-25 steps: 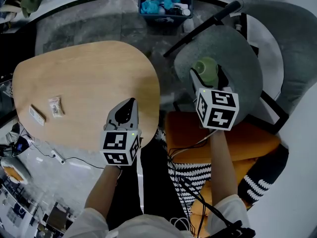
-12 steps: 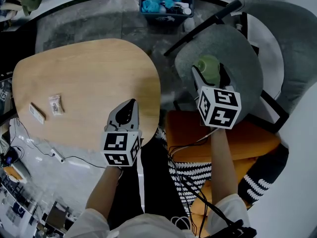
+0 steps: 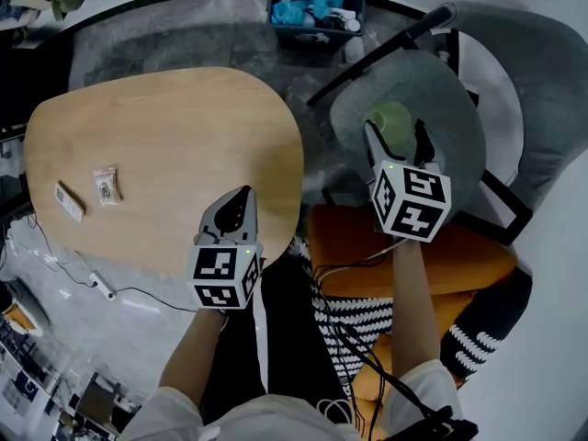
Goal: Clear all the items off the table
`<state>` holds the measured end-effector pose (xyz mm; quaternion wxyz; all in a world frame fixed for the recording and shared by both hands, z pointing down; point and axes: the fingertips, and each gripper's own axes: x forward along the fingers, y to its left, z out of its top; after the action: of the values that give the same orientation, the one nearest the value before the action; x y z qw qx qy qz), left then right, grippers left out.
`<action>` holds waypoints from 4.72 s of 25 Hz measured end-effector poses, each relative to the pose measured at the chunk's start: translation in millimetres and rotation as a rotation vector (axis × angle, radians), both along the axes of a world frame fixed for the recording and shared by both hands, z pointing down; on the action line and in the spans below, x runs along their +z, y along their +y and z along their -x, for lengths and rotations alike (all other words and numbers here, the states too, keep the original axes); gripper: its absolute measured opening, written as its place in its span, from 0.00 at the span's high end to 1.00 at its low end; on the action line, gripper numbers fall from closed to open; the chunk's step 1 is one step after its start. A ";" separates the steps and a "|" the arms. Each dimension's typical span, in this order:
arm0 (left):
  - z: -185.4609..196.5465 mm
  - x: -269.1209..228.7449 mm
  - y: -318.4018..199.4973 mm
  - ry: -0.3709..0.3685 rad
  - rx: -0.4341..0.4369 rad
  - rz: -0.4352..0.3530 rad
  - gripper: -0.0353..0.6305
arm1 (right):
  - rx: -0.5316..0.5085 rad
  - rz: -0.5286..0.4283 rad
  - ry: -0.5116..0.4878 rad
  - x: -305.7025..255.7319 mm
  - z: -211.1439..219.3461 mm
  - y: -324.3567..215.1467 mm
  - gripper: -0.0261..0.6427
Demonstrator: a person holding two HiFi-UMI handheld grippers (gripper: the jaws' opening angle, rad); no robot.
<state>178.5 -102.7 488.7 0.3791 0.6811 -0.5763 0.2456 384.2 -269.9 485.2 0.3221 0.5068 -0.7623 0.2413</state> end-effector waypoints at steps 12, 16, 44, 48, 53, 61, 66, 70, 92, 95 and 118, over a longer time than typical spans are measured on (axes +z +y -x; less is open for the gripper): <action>41.0 -30.6 16.9 0.000 -0.058 -0.036 0.95 | 0.028 -0.055 0.013 -39.3 32.1 20.0 0.42; 66.2 -40.1 29.7 0.000 -0.095 -0.049 0.95 | -0.012 -0.042 -0.006 -42.9 69.7 38.8 0.42; 330.5 -55.7 220.3 -0.017 -0.576 -0.060 0.95 | -0.313 0.061 -0.036 -58.4 367.2 228.8 0.92; 368.1 -44.1 254.2 -0.018 -0.653 -0.045 0.95 | -0.410 0.057 -0.048 -55.3 429.8 243.8 0.92; 405.5 -31.4 287.5 -0.014 -0.739 -0.032 0.95 | -0.507 0.072 -0.045 -44.3 490.6 264.2 0.92; 446.3 -29.4 321.2 -0.020 -0.798 -0.028 0.95 | -0.577 0.133 -0.024 -26.6 541.9 297.1 0.92; 454.8 -24.3 335.3 -0.008 -0.817 -0.007 0.95 | -0.569 0.176 -0.031 -6.5 565.9 298.7 0.75; 458.5 -12.8 347.9 -0.015 -0.803 0.025 0.95 | -0.510 0.205 -0.042 11.0 580.6 296.3 0.64; 476.6 4.3 363.0 -0.019 -0.828 0.073 0.95 | -0.349 0.294 0.021 75.2 603.6 279.4 0.64; 471.7 4.2 353.6 -0.021 -0.806 0.068 0.95 | -0.385 0.314 0.005 74.1 599.8 278.5 0.68; 323.5 -10.9 209.5 -0.036 -0.440 0.000 0.95 | -0.130 0.236 -0.101 15.9 363.1 207.5 0.72</action>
<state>-144.9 106.8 477.8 0.4132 0.5345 -0.7177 0.1689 21.1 -62.4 501.1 0.3559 0.4020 -0.7752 0.3330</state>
